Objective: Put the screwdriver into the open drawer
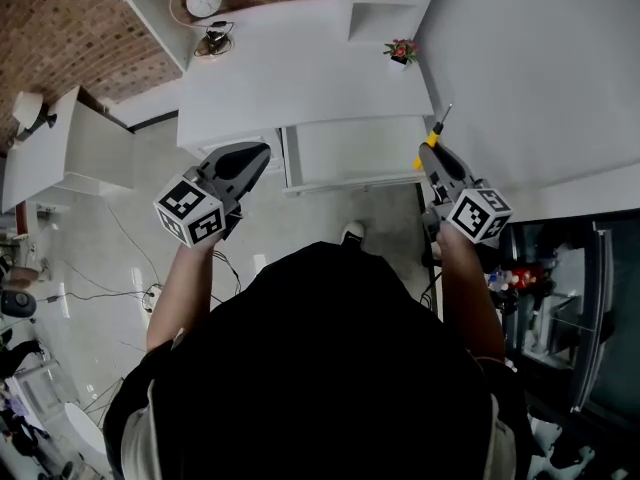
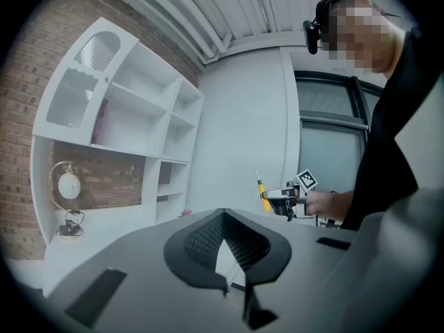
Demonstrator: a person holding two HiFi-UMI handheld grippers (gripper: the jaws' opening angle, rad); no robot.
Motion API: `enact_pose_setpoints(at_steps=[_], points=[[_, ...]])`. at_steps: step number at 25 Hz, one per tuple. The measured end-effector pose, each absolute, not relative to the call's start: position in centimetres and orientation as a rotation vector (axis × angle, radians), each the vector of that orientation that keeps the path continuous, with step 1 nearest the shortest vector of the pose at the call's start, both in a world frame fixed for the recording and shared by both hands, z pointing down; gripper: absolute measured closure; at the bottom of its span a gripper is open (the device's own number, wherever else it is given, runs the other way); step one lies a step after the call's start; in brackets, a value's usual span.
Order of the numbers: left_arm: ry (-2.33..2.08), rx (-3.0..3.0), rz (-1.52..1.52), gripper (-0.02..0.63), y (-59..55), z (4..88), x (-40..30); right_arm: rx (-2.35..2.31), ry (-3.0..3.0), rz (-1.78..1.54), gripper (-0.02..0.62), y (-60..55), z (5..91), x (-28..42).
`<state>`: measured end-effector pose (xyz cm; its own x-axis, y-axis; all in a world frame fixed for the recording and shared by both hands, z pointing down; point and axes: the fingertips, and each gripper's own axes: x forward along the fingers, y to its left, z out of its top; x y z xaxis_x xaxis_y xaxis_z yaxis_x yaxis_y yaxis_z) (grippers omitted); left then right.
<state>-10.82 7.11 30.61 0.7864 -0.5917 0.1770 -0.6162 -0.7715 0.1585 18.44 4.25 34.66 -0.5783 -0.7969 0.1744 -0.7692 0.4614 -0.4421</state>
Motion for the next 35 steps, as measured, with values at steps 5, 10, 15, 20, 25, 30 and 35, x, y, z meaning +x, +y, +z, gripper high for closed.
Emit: enact_pose_setpoints(at_steps=[5,10,15,20,25,30,35], points=[[-0.967,2.740,0.184,0.591,4.6,31.3,-9.5,-1.385,2.662,-0.776,0.511,1.0,35.1,19.4],[-1.020,2.702,0.170,0.591,2.4,31.7,-8.8,-1.353,2.685,-0.796,0.511,-2.0,35.7,20.2],[-1.055,2.674,0.180,0.591,0.6,32.0,-8.0,-1.307,2.706,-0.815,0.511,-4.7,36.0,20.7],[-1.117,2.640,0.181,0.591,-0.8,32.4,-7.7,-1.257,2.732,-0.824,0.510,-6.6,36.3,21.0],[-1.147,2.625,0.185,0.591,-1.8,32.4,-7.0,-1.212,2.761,-0.821,0.511,-8.2,36.3,21.4],[-1.160,2.607,0.199,0.591,-3.6,33.0,-5.7,-1.163,2.780,-0.845,0.511,-10.4,36.9,22.1],[-1.175,2.580,0.217,0.591,-4.6,33.7,-5.0,-1.122,2.801,-0.858,0.511,-12.3,37.5,22.3]])
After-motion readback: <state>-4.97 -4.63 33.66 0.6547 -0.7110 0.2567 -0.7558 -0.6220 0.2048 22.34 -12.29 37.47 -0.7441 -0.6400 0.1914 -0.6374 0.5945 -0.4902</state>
